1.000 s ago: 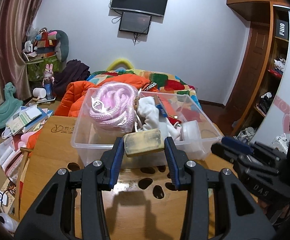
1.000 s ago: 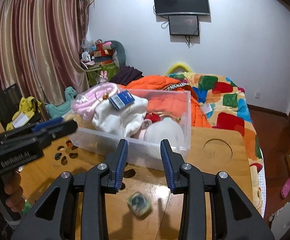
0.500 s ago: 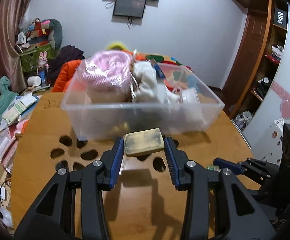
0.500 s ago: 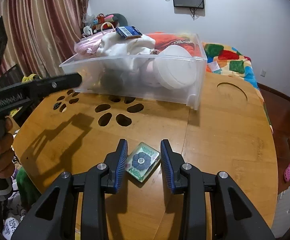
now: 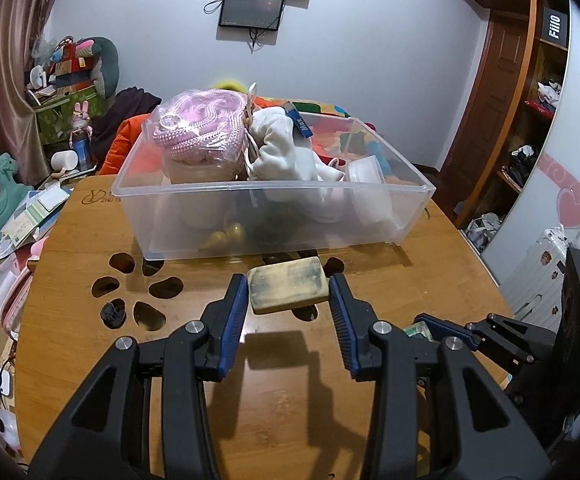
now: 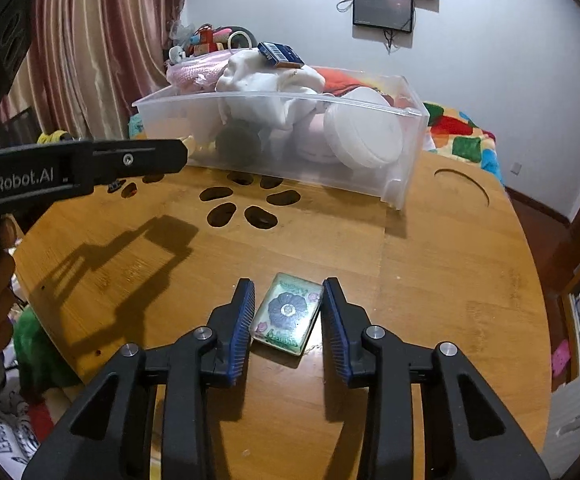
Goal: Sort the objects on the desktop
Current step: 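Drop the tan block into the clear box while the right tool drops the card in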
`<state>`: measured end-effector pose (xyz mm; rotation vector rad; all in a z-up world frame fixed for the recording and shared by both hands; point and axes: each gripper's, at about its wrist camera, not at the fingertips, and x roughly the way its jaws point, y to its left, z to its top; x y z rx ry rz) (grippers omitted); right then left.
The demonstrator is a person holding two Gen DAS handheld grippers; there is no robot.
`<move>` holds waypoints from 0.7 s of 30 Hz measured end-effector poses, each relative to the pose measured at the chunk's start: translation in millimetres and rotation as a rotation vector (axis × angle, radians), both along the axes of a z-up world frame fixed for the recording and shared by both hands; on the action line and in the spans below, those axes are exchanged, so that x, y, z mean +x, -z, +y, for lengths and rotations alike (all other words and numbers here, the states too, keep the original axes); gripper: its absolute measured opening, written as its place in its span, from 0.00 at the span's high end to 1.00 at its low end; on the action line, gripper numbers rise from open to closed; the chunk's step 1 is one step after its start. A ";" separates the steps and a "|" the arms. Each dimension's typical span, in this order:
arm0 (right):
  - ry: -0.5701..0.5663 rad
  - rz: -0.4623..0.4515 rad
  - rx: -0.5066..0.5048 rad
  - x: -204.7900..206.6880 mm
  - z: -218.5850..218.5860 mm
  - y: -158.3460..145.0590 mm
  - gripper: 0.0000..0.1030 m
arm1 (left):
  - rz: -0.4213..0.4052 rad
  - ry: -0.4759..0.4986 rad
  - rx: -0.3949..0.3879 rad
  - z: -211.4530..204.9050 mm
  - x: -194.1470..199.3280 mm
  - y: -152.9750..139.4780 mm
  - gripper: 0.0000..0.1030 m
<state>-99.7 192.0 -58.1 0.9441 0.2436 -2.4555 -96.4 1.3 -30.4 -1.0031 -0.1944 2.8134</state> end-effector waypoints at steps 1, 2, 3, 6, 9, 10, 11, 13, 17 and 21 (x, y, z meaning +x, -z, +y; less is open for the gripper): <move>0.003 -0.015 -0.009 -1.9 1.1 -1.0 0.69 | 0.004 0.000 -0.003 0.1 0.9 -1.2 0.60; 0.002 -0.028 -0.019 -4.3 2.1 -2.0 0.69 | 0.010 0.000 -0.006 0.1 1.5 -2.8 0.60; 0.004 -0.035 -0.026 -7.0 1.5 -4.1 0.69 | 0.013 0.000 -0.007 0.3 1.7 -3.8 0.60; 0.008 -0.026 -0.041 -11.2 4.0 -12.0 0.69 | 0.030 -0.001 -0.008 -1.2 2.0 -9.0 0.60; 0.006 0.001 -0.060 -12.9 3.5 -25.0 0.69 | 0.043 -0.007 -0.006 -4.7 0.4 -13.8 0.60; 0.006 0.016 -0.070 -15.2 4.1 -32.1 0.69 | 0.050 -0.010 -0.006 -6.0 -0.5 -16.0 0.60; 0.006 0.025 -0.080 -17.6 4.2 -37.7 0.69 | 0.056 -0.012 -0.006 -7.2 -1.4 -18.0 0.60; 0.005 0.047 -0.095 -22.9 4.8 -48.0 0.69 | 0.066 -0.016 -0.007 -9.0 -4.0 -21.6 0.60; 0.004 0.079 -0.115 -32.4 1.1 -63.1 0.69 | 0.084 -0.028 0.000 -15.5 -10.8 -28.7 0.60; 0.001 0.110 -0.131 -46.1 -4.0 -78.3 0.69 | 0.089 -0.037 0.029 -26.1 -22.2 -33.6 0.60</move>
